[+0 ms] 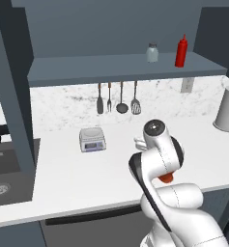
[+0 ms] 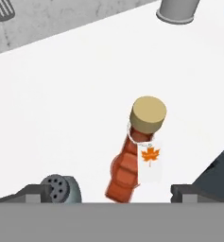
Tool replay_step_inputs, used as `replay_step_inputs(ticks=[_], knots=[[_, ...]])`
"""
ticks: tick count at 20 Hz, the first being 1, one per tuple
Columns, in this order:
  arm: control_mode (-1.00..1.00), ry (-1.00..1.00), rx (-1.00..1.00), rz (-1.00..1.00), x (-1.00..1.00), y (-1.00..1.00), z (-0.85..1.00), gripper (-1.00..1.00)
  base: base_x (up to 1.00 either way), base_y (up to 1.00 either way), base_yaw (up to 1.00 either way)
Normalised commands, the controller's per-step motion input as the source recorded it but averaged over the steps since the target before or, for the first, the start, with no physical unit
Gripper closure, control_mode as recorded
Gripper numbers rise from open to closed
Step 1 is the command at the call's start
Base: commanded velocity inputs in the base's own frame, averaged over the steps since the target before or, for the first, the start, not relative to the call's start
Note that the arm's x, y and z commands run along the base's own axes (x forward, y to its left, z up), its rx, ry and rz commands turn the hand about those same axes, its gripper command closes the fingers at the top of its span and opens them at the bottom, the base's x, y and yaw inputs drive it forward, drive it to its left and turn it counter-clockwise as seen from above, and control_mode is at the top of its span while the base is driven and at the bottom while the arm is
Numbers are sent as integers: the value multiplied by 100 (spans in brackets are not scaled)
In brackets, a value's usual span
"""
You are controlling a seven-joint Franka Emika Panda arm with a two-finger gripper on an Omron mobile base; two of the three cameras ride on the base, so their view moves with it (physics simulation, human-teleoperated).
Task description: Put the shaker and condiment bottle from the counter next to their counterparts in the cabinet.
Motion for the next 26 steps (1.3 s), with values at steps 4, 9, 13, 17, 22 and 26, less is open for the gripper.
replay_step_inputs(ticks=[4, 9, 13, 17, 22, 26], knots=[[-100, -10, 6, -5, 0, -25, -45, -100, 0, 0, 0], [-100, -15, 0, -4, -4, -4, -33, -100, 0, 0, 0], [-100, -12, 0, -5, 0, 0, -27, -100, 0, 0, 0], [-100, -12, 0, -6, 0, 0, -23, -100, 0, 0, 0], [-100, -7, 0, -11, 7, 0, -18, -100, 0, 0, 0], [-100, -6, 0, -10, 5, -2, -14, -100, 0, 0, 0]])
